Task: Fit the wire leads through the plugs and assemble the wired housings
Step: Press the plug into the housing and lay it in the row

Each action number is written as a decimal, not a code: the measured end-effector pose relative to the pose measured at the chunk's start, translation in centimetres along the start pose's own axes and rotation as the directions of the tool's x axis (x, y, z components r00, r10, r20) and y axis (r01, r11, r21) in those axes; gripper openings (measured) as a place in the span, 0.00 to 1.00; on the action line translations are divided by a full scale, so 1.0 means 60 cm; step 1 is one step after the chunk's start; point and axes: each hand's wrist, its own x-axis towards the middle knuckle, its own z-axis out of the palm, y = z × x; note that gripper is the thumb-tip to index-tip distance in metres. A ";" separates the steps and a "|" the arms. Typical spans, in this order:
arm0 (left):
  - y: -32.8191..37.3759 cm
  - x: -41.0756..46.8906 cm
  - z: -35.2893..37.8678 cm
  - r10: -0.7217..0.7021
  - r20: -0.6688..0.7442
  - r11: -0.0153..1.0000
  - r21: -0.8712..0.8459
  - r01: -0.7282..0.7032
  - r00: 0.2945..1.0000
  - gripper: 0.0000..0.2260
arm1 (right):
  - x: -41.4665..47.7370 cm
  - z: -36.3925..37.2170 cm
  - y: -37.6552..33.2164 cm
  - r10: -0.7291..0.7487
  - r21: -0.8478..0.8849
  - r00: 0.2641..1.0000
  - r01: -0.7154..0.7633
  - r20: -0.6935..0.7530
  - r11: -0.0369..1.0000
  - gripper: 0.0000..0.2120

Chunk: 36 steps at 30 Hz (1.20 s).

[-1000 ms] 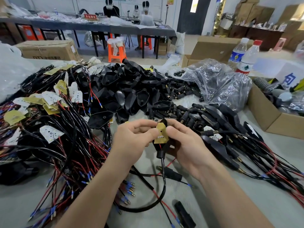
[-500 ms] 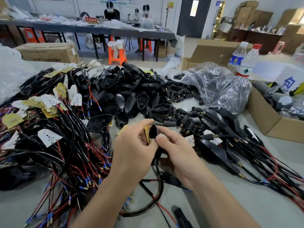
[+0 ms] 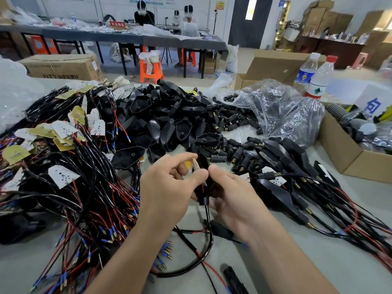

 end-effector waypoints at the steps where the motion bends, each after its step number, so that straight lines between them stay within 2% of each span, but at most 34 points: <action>1: 0.002 -0.002 0.001 0.011 -0.025 1.000 0.016 -0.010 1.000 0.08 | 0.000 0.001 0.001 -0.001 -0.022 1.000 0.001 -0.011 1.000 0.15; 5: -0.003 -0.002 0.005 -0.001 -0.090 0.995 0.103 0.010 0.996 0.09 | -0.004 0.005 0.001 0.007 -0.002 1.000 -0.007 0.024 1.000 0.16; 8: -0.012 0.003 0.000 -0.042 -0.123 0.996 0.076 0.052 0.991 0.18 | -0.014 0.010 -0.005 0.056 -0.007 0.992 -0.056 0.110 0.998 0.15; 9: -0.014 0.006 0.000 -0.091 -0.079 0.995 0.032 0.093 0.993 0.20 | -0.016 0.011 -0.007 0.063 -0.006 0.989 -0.063 0.133 0.998 0.15; 10: -0.013 0.010 0.000 -0.142 -0.013 0.989 -0.029 0.142 0.990 0.18 | -0.016 0.010 -0.007 0.063 0.006 0.987 -0.065 0.147 0.998 0.15; 12: -0.010 0.011 0.003 -0.228 0.187 0.944 -0.197 0.263 0.956 0.07 | -0.018 0.010 -0.011 0.068 0.029 0.985 -0.073 0.157 0.997 0.17; 14: -0.012 0.009 0.007 -0.269 0.362 0.880 -0.284 0.381 0.892 0.16 | -0.017 0.009 -0.013 0.055 0.003 0.987 -0.057 0.151 0.998 0.20; 16: -0.011 0.009 0.006 -0.282 0.428 0.843 -0.317 0.434 0.859 0.16 | -0.018 0.010 -0.014 0.042 -0.033 0.990 -0.037 0.134 0.999 0.21; 18: -0.007 0.011 0.004 -0.309 0.385 0.851 -0.295 0.433 0.870 0.14 | -0.017 0.010 -0.011 0.027 -0.053 0.993 -0.021 0.117 0.998 0.20; 21: -0.007 0.016 0.001 -0.359 0.186 0.865 -0.300 0.401 0.914 0.13 | -0.017 0.007 -0.010 0.059 -0.057 0.987 -0.051 0.151 0.997 0.08; 22: -0.006 0.018 -0.002 -0.375 0.124 0.853 -0.341 0.394 0.919 0.13 | -0.017 0.002 -0.009 0.088 -0.078 0.979 -0.075 0.185 0.994 0.08; 24: -0.003 0.024 -0.008 -0.441 0.018 0.789 -0.468 0.398 0.897 0.13 | -0.022 -0.009 -0.012 0.177 -0.152 0.952 -0.142 0.251 0.978 0.14; 27: -0.002 0.042 -0.027 -0.545 -0.065 0.649 -0.664 0.371 0.836 0.10 | -0.029 -0.028 -0.030 0.222 -0.223 0.902 -0.146 0.371 0.964 0.13; 29: -0.007 0.054 -0.041 -0.574 -0.099 0.593 -0.735 0.329 0.813 0.07 | -0.030 -0.047 -0.047 0.142 -0.078 0.888 -0.120 0.438 0.990 0.16; 31: -0.011 0.058 -0.047 -0.583 -0.103 0.566 -0.764 0.311 0.806 0.06 | -0.028 -0.063 -0.058 0.044 0.102 0.906 -0.096 0.422 0.990 0.25; 33: -0.011 0.055 -0.047 -0.571 -0.120 0.584 -0.755 0.298 0.812 0.06 | -0.024 -0.069 -0.059 -0.017 0.200 0.933 -0.059 0.360 0.978 0.31; 36: -0.009 0.052 -0.047 -0.553 -0.154 0.611 -0.742 0.274 0.819 0.06 | -0.015 -0.071 -0.054 -0.088 0.401 0.951 -0.039 0.295 0.915 0.35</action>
